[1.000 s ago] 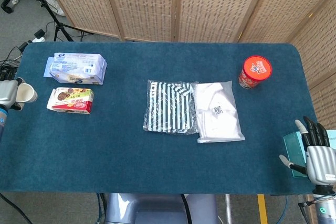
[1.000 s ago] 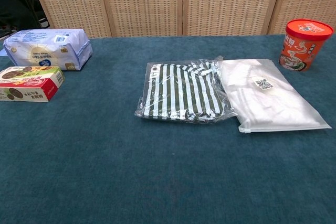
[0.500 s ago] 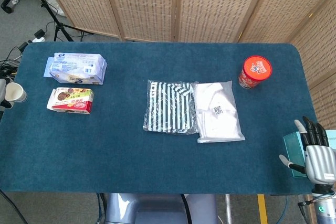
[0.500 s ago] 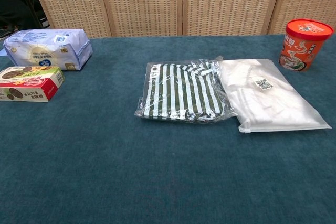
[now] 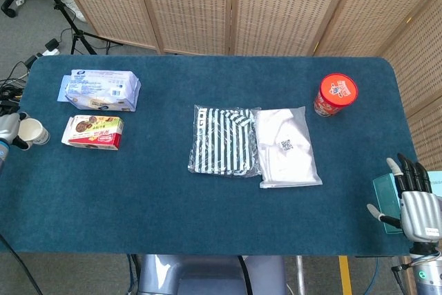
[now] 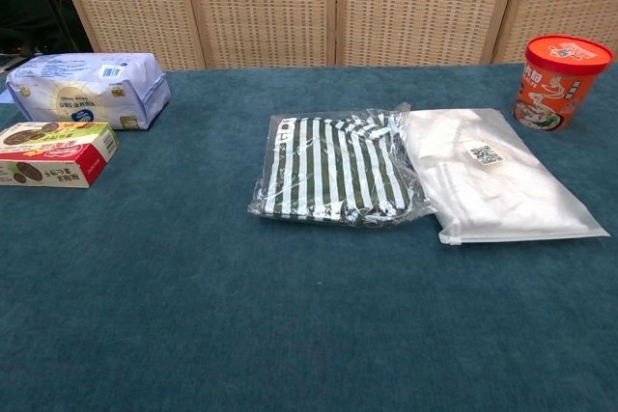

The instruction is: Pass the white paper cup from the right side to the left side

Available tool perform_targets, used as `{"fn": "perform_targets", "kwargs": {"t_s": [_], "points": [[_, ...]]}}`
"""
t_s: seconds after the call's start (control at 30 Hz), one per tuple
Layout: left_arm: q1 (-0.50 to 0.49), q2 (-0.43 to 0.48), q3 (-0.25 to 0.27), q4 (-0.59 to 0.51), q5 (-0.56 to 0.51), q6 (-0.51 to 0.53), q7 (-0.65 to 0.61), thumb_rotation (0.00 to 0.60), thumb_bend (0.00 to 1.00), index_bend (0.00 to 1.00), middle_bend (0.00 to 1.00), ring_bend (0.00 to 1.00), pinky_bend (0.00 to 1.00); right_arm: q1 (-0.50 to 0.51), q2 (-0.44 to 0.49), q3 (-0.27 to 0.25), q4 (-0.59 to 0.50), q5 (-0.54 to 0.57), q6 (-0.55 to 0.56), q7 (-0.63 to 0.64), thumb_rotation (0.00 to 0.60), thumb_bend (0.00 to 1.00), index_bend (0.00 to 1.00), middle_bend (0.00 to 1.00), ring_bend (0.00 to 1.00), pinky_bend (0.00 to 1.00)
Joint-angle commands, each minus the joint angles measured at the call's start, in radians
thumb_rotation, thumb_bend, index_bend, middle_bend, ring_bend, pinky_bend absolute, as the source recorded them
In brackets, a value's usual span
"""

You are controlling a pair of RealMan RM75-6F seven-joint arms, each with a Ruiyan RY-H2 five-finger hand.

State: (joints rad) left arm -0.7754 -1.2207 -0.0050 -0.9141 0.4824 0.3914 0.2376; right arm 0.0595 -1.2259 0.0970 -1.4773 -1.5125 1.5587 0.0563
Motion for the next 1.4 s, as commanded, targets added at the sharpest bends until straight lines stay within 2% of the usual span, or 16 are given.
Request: {"fn": "perform_targets", "kwargs": {"t_s": [0.03,0.83,1.03,1.13,1.3,1.4], "points": [[-0.005,-0.008,-0.007,0.014,0.012,-0.017,-0.021,0.6,0.36,0.36,0.0,0.0,0.0,0.0,0.0,0.0,0.001,-0.001,0.001,0.0,0.6,0.13,0.0,0.0,0.0,0.0],[-0.003,-0.06,-0.016,0.092,0.078,-0.018,-0.099,0.6,0.35,0.36,0.0,0.0,0.0,0.002,-0.001,-0.003,0.004,-0.004,-0.005,0.002,0.6,0.12,0.0,0.0,0.0,0.0],[0.003,-0.08,-0.023,0.116,0.093,-0.007,-0.111,0.6,0.26,0.36,0.0,0.0,0.0,0.002,-0.002,-0.004,0.004,-0.003,-0.006,0.0,0.6,0.12,0.0,0.0,0.0,0.0],[0.006,-0.092,-0.027,0.13,0.101,-0.008,-0.116,0.6,0.25,0.36,0.0,0.0,0.0,0.002,-0.002,-0.005,0.005,-0.004,-0.007,0.002,0.6,0.12,0.0,0.0,0.0,0.0],[0.009,-0.109,-0.029,0.148,0.108,-0.015,-0.118,0.6,0.22,0.28,0.0,0.0,0.0,0.002,-0.003,-0.007,0.005,-0.007,-0.007,0.002,0.6,0.11,0.0,0.0,0.0,0.0],[0.012,-0.119,-0.028,0.158,0.111,-0.01,-0.114,0.6,0.19,0.2,0.0,0.0,0.0,0.002,-0.003,-0.007,0.004,-0.006,-0.008,0.003,0.6,0.11,0.0,0.0,0.0,0.0]]}}
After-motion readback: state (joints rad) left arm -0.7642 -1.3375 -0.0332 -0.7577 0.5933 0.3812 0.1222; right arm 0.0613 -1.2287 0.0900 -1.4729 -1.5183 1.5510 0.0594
